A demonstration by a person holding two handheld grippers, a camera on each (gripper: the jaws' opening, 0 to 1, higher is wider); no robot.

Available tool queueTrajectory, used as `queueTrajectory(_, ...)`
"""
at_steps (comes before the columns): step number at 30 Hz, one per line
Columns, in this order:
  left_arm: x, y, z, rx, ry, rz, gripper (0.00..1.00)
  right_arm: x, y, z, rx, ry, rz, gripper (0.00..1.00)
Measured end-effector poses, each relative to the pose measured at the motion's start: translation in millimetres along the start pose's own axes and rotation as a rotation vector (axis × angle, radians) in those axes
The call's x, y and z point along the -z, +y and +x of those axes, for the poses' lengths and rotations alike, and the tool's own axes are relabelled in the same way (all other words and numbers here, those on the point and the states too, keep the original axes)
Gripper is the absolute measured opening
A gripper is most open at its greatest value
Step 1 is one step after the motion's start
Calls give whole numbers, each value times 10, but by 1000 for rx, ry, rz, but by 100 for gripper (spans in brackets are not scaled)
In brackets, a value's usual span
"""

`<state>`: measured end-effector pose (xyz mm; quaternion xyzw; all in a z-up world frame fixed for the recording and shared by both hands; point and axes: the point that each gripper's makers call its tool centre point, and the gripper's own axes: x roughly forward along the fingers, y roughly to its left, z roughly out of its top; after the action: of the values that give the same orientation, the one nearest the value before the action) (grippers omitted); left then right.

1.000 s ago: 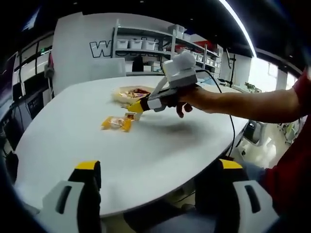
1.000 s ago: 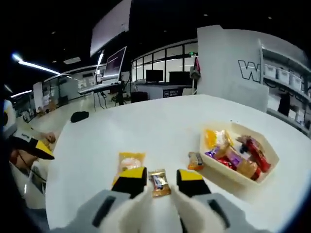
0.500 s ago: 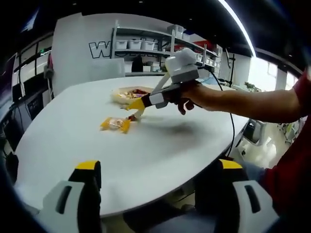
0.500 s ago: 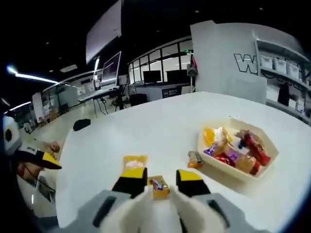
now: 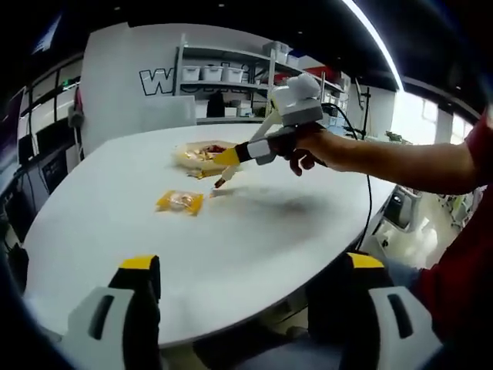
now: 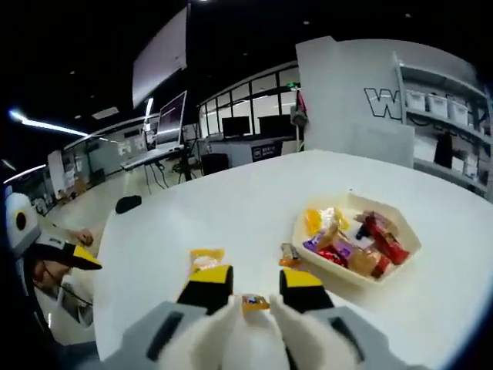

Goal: Place the target food into the container with the food tongs after gripping and lifting it, then release it inside without dropping or visibly crushing the food.

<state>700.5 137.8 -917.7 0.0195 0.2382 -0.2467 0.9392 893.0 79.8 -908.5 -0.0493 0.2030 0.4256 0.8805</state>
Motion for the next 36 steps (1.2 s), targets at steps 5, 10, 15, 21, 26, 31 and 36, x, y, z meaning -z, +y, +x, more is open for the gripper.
queueTrajectory(5,-12,-18,5,4,0,5,96,42,-121,-107,23,-4,26,18)
queueTrajectory(10,-37,-30,9,5,-4,9,96,-27,-206,-193,39,-17,29,18)
queueTrajectory(15,-51,-47,2,5,-7,12,96,-140,-262,-261,50,-39,27,18)
queueTrajectory(21,-56,-61,-5,6,-8,16,96,-142,-295,-296,55,-40,29,19)
queueTrajectory(26,-66,-68,-11,8,-11,19,96,-43,-328,-317,63,-23,36,19)
queueTrajectory(31,-64,-70,-16,7,-10,21,96,-53,-353,-352,67,-31,50,19)
queueTrajectory(36,-67,-64,-28,4,-11,20,96,-173,-385,-362,72,-42,41,19)
